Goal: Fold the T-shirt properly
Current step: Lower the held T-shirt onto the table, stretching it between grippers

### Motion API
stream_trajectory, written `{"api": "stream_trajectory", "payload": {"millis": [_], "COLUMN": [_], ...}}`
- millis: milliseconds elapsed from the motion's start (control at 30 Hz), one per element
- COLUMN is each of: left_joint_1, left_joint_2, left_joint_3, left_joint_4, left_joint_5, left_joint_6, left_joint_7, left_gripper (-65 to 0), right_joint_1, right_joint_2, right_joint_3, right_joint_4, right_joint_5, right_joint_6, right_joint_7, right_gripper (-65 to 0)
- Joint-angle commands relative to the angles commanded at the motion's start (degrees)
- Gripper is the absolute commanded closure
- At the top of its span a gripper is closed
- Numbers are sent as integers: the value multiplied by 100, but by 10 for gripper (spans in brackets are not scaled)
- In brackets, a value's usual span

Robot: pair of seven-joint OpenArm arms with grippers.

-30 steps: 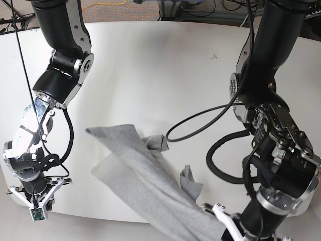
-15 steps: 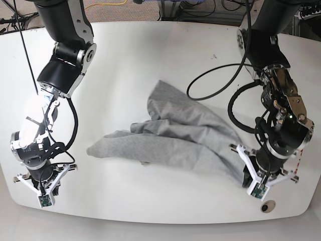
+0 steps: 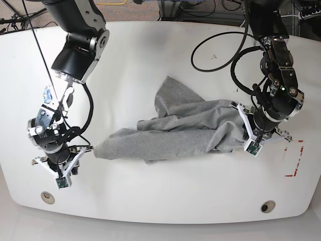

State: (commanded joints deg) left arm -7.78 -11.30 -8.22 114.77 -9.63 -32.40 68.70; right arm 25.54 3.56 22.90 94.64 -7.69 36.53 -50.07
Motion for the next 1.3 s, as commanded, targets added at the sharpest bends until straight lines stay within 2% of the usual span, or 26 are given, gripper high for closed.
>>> {"api": "stream_trajectory", "payload": {"millis": [133,400,467,500,567,733,833,933,1100,1300], "left_joint_1": [185,413,413,422,466,571,633,712,791,809], "left_joint_2": [-299,-466,-519,-545,-545,-545,-545,-545,-545,-527], "left_joint_3": [-97,-703,-721,-730,-747,-905,-914,-914,-914,-914], "left_joint_4": [0,-9,-9,-9,-9,-9,-9,-9,-9,-9], "left_joint_5": [0,9,9,9,9,9,18,18,18,18], "left_joint_6": [0,-18,-18,-18,-18,-18,-18,-9,0,9], "left_joint_7": [0,0,0,0,0,0,0,0,0,0], "left_gripper": [-10,-10,-10,-10,-10,-10,-10,-10,-10,-10], "right_joint_1": [-211,-695,-800,-897,-1002,-1231,-1240,-1152,-853,-563], "right_joint_2": [-237,-747,-862,-941,-985,-1002,-967,-818,-545,-334], "right_joint_3": [0,-9,-9,0,0,-18,9,9,9,0], "right_joint_4": [0,9,9,9,9,-88,-325,-633,-1433,-2092], "right_joint_5": [0,9,88,229,422,1073,1284,1301,1345,1336], "right_joint_6": [0,53,167,299,347,347,347,347,347,347], "right_joint_7": [0,-9,-9,-18,-18,-18,0,79,492,633], "right_gripper": [-277,-430,-436,-439,-439,-439,-439,-439,-439,-439]}}
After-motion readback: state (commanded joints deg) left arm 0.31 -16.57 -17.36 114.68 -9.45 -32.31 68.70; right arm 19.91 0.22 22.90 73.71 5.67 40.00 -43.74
